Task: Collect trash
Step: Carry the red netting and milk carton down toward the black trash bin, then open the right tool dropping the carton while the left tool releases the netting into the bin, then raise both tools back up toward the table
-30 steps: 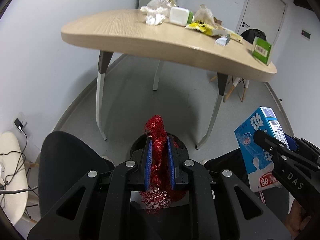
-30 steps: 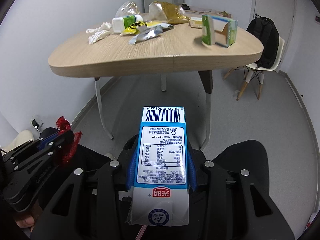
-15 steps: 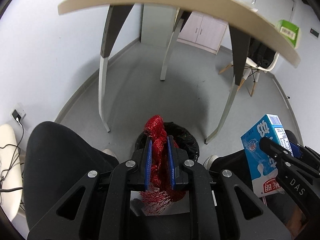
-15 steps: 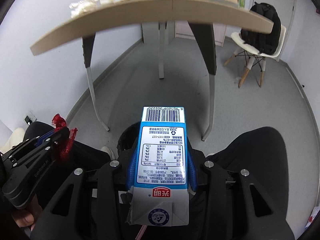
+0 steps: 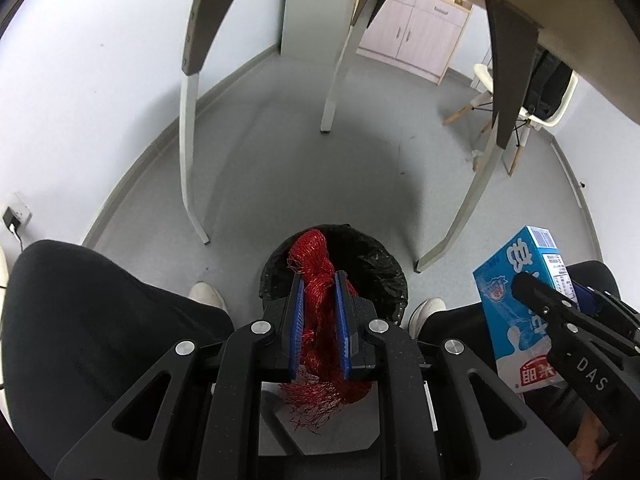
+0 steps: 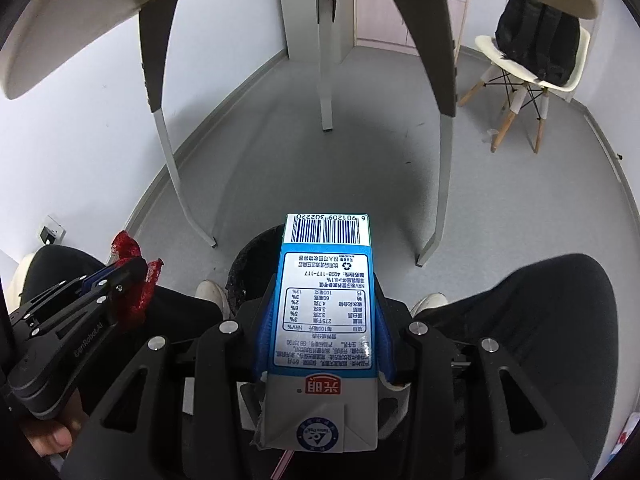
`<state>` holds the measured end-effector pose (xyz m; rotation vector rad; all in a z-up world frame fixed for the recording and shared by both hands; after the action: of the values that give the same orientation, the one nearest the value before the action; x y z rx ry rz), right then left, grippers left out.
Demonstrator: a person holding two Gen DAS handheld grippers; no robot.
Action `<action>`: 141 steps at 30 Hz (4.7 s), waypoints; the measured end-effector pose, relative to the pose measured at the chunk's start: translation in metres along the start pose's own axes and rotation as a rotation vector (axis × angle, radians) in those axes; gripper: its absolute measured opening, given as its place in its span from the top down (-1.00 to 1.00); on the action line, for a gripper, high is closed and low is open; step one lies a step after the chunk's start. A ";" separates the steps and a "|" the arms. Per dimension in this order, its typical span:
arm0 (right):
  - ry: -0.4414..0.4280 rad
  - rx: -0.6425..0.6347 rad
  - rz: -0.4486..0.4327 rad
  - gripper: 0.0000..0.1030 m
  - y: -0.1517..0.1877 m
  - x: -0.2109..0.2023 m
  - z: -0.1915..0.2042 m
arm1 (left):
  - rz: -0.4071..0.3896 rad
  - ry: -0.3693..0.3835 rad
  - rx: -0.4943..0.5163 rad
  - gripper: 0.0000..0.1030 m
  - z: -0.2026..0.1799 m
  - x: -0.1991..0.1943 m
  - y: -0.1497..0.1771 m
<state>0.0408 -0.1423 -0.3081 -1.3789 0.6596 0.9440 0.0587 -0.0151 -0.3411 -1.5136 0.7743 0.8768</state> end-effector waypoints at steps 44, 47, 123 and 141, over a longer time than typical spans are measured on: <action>0.013 -0.016 0.193 -0.27 -0.043 0.187 -0.009 | 0.180 -0.067 -0.002 0.73 0.019 0.145 -0.032; 0.022 -0.007 0.158 -0.56 -0.049 0.177 -0.020 | 0.169 -0.058 0.018 0.73 0.008 0.142 -0.032; 0.115 0.081 -0.073 -0.85 -0.024 0.002 -0.075 | -0.071 -0.052 0.069 -0.89 -0.025 -0.004 -0.021; 0.144 0.096 -0.179 -0.85 -0.014 -0.109 -0.075 | -0.173 -0.023 0.057 -0.89 -0.012 -0.103 -0.019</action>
<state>0.0094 -0.2337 -0.2166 -1.4037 0.6693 0.6677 0.0244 -0.0251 -0.2416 -1.4930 0.6362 0.7357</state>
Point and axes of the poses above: each gripper's, at about its wrist camera, not at the fingertips, and x roughly the way its jaws point, z to its left, y to its underside, the point moved 8 cm from there along x, roughly the way its jaws point, and after that the axes turned 5 degrees about -y, right-handed, at the moved point
